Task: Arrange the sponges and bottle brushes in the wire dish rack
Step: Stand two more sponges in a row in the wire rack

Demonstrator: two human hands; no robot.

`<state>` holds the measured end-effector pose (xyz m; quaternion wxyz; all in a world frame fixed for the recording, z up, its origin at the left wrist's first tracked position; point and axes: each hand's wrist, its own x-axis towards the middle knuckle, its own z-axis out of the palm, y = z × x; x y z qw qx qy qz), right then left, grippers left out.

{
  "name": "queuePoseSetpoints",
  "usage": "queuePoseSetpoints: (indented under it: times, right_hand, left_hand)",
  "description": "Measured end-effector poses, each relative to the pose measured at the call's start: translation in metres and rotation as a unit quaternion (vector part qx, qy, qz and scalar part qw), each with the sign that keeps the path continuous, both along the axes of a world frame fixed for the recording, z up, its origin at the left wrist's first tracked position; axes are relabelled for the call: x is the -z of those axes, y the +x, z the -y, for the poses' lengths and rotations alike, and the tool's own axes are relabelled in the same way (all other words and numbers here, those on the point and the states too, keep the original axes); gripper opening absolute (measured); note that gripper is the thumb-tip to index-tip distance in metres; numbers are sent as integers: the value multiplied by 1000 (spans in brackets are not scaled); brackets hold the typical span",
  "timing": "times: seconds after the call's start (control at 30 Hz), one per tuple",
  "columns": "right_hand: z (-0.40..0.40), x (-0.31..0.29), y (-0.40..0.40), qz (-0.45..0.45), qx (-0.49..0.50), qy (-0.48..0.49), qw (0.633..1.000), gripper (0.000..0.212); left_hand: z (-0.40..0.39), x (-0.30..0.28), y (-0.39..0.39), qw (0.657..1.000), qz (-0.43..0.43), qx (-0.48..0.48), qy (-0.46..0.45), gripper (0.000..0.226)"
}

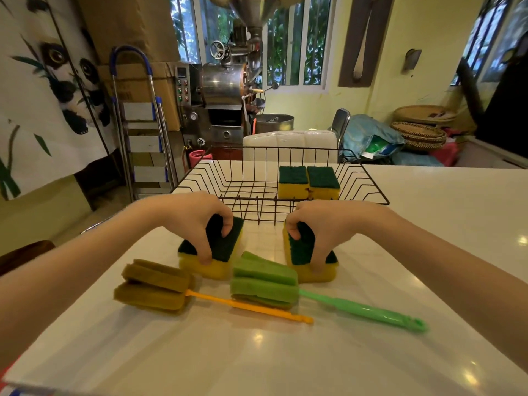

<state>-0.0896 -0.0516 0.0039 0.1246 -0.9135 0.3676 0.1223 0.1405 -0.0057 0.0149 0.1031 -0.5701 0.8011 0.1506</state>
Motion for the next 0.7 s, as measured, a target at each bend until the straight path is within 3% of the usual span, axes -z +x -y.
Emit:
queuePoseSetpoints:
  times: [0.2, 0.4, 0.7]
  right_hand:
    - [-3, -33, -15, 51, 2, 30, 998, 51]
    - [11, -62, -21, 182, 23, 93, 979, 51]
    - [59, -77, -1, 307, 67, 94, 945, 66]
  left_hand:
    - [0, -50, 17, 995, -86, 24, 45, 41]
    - [16, -84, 17, 990, -133, 49, -7, 44]
    - [79, -74, 21, 981, -165, 39, -94, 40]
